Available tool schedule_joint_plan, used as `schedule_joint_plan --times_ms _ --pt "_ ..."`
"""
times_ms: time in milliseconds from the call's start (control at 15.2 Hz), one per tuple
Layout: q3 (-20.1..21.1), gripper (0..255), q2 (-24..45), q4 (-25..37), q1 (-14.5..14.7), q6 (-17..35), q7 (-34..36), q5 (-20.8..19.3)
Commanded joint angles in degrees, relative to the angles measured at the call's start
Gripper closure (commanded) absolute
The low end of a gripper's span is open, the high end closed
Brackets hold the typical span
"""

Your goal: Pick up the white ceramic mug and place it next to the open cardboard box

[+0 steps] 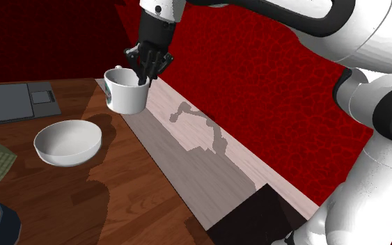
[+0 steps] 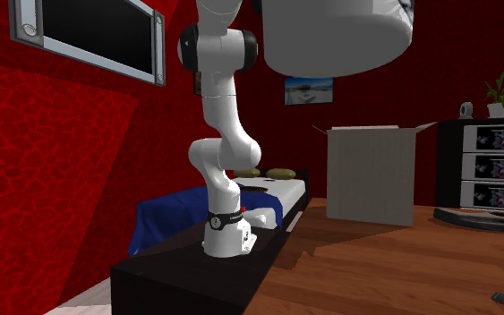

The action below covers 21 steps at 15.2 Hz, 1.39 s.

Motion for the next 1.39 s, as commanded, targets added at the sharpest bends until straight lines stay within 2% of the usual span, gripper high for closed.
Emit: schedule_joint_plan --times_ms 0,528,858,924,1056,1320 --pt "0.08 255 0.84 2.72 0.47 -1.99 0.19 -0.47" --pt "0.29 255 5.96 16.43 3.61 -11.04 0.92 -3.45" --pt "-0.04 255 12.06 30.40 8.08 -19.13 1.16 -7.07" --pt "-0.12 255 12.37 31.08 8.35 -19.50 1.14 -7.24" --pt "1.09 255 5.51 20.34 5.48 -15.45 2.70 -4.01" --pt "2.44 255 -4.01 7.57 3.39 -11.37 5.05 0.66"
